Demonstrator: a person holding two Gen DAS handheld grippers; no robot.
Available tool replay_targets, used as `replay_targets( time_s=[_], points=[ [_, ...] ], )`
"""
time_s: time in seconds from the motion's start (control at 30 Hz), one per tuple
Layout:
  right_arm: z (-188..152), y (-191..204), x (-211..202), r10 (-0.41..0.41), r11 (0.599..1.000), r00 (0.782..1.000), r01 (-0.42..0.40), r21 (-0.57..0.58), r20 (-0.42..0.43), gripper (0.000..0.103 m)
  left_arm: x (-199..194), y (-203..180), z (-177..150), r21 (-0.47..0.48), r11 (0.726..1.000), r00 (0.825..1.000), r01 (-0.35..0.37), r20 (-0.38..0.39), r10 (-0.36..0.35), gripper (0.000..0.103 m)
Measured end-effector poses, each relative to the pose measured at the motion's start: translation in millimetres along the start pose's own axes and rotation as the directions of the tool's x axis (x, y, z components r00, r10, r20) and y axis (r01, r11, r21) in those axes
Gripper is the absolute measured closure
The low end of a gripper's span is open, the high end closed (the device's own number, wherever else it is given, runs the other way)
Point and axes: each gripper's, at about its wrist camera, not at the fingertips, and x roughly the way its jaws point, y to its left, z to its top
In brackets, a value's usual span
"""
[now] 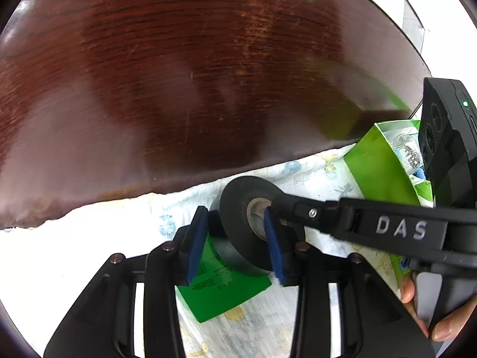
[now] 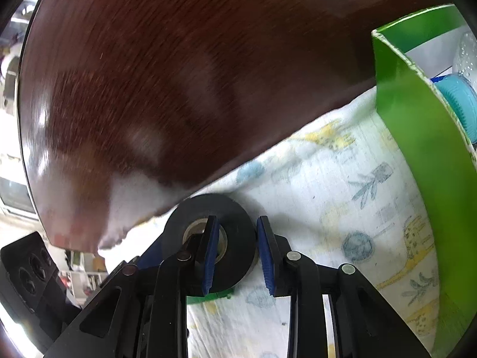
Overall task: Organize rigid objects
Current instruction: 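Close both grippers on the black tape roll and lift it, then carry the tape roll with both grippers into the green box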
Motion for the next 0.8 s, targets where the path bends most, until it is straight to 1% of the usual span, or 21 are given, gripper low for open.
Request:
replay_targets(
  time_s=[0.1, 0.17, 0.3, 0.53, 0.57, 0.63, 0.7, 0.77, 0.8],
  points=[
    [-7.2, 1.5, -2.7, 0.007, 1.0, 1.0, -0.007, -0.014, -0.013, 0.074, -8.9, -4.2, -1.0, 0.012, 1.0, 1.0, -0.026, 0.008, 0.026, 0.068],
    [-12.2, 1.0, -6.8, 0.022, 1.0, 1.0, -0.022, -0.013, -0.017, 0.074, -17.2, -6.8, -1.5, 0.015, 1.0, 0.999, -0.027, 0.019, 0.027, 0.068],
    [-18.8, 3.9, -25.2, 0.03, 0.999, 0.999, -0.03, -0.041, 0.011, 0.074, -36.2, -12.8, -3.9, 0.041, 0.998, 0.998, -0.044, 0.044, 0.042, 0.068],
    [-32.4, 4.5, -75.2, 0.047, 0.995, 0.995, -0.039, -0.092, 0.088, 0.074, -68.2, -39.1, -3.7, 0.072, 0.996, 0.994, -0.059, 0.098, 0.052, 0.068],
    [-36.4, 5.0, -76.1, 0.051, 0.995, 0.994, -0.041, -0.095, 0.101, 0.074, -72.6, -40.2, -2.8, 0.077, 0.995, 0.993, -0.06, 0.105, 0.052, 0.068],
    [-36.0, -1.4, -92.2, 0.057, 0.994, 0.989, -0.043, -0.103, 0.135, 0.074, -77.1, -57.1, -0.5, 0.095, 0.994, 0.992, -0.056, 0.121, 0.044, 0.068],
    [-25.3, -19.3, -117.3, 0.063, 0.994, 0.983, -0.046, -0.099, 0.17, 0.074, -82.2, -74.7, 0.4, 0.119, 0.992, 0.99, -0.05, 0.135, 0.034, 0.068],
    [-25.1, -31.3, -133.2, 0.066, 0.995, 0.978, -0.049, -0.088, 0.199, 0.074, -84.6, -90.2, 1.5, 0.145, 0.988, 0.99, -0.045, 0.142, 0.024, 0.068],
    [-30.0, -25.9, -146.8, 0.065, 0.996, 0.974, -0.048, -0.08, 0.217, 0.074, -84.7, -100.8, 2.2, 0.163, 0.986, 0.99, -0.04, 0.142, 0.017, 0.068]
  ],
)
